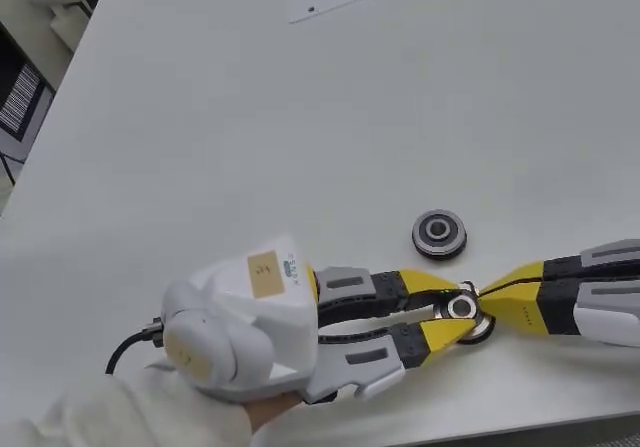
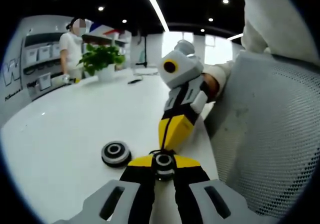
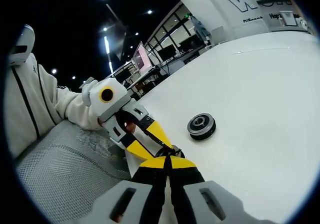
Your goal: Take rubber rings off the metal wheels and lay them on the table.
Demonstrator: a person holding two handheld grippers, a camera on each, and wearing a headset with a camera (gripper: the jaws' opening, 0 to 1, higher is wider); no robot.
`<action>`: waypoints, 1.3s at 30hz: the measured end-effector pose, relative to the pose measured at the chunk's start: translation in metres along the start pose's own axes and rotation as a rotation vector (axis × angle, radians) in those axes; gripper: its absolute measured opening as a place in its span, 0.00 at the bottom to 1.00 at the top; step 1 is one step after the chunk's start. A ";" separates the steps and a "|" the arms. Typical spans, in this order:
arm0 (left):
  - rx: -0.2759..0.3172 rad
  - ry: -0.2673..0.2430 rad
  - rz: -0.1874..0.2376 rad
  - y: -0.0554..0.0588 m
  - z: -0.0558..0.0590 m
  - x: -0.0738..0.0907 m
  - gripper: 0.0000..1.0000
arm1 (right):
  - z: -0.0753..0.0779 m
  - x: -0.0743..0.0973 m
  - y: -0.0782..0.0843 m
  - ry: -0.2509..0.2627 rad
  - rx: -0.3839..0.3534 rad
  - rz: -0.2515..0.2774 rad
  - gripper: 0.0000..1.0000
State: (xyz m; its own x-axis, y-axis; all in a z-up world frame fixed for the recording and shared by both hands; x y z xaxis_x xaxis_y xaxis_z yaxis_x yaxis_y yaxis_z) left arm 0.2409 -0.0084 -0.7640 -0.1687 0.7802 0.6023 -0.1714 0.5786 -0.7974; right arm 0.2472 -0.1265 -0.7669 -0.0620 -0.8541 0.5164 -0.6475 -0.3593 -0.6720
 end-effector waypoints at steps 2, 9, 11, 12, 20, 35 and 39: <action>0.000 0.000 -0.001 0.000 0.000 0.000 0.14 | 0.000 0.000 0.000 0.000 0.006 -0.001 0.00; -0.005 0.001 -0.002 -0.001 0.000 0.000 0.14 | -0.001 0.002 -0.001 -0.012 0.000 0.016 0.00; -0.006 0.000 -0.002 -0.001 0.000 0.000 0.14 | -0.001 0.002 -0.001 -0.016 -0.002 0.021 0.00; -0.006 0.000 -0.002 -0.001 0.000 0.000 0.14 | -0.001 0.003 -0.002 -0.017 -0.002 0.025 0.00; -0.006 -0.005 -0.006 -0.001 -0.001 0.000 0.14 | -0.001 0.005 -0.004 -0.029 -0.022 0.056 0.00; -0.007 -0.007 -0.004 0.001 -0.002 0.000 0.14 | -0.003 0.007 -0.009 -0.069 -0.054 0.103 0.00; 0.010 -0.006 -0.001 0.001 -0.002 0.000 0.14 | -0.003 0.007 -0.009 -0.069 -0.056 0.109 0.00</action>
State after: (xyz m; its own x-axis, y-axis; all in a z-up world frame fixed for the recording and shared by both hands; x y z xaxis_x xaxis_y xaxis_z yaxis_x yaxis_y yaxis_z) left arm 0.2427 -0.0072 -0.7644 -0.1743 0.7781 0.6034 -0.1816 0.5769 -0.7964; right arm 0.2502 -0.1281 -0.7553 -0.0834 -0.9114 0.4029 -0.6814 -0.2429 -0.6904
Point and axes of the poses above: the centre of the closed fingertips' face, and the gripper's own axes: x roughly backward along the fingers, z roughly to its right, y roughly out of its underside, the point moved 7 cm from there along x, roughly backward along the fingers, and after that the axes turned 13 degrees about -z, right-handed, at the moved point
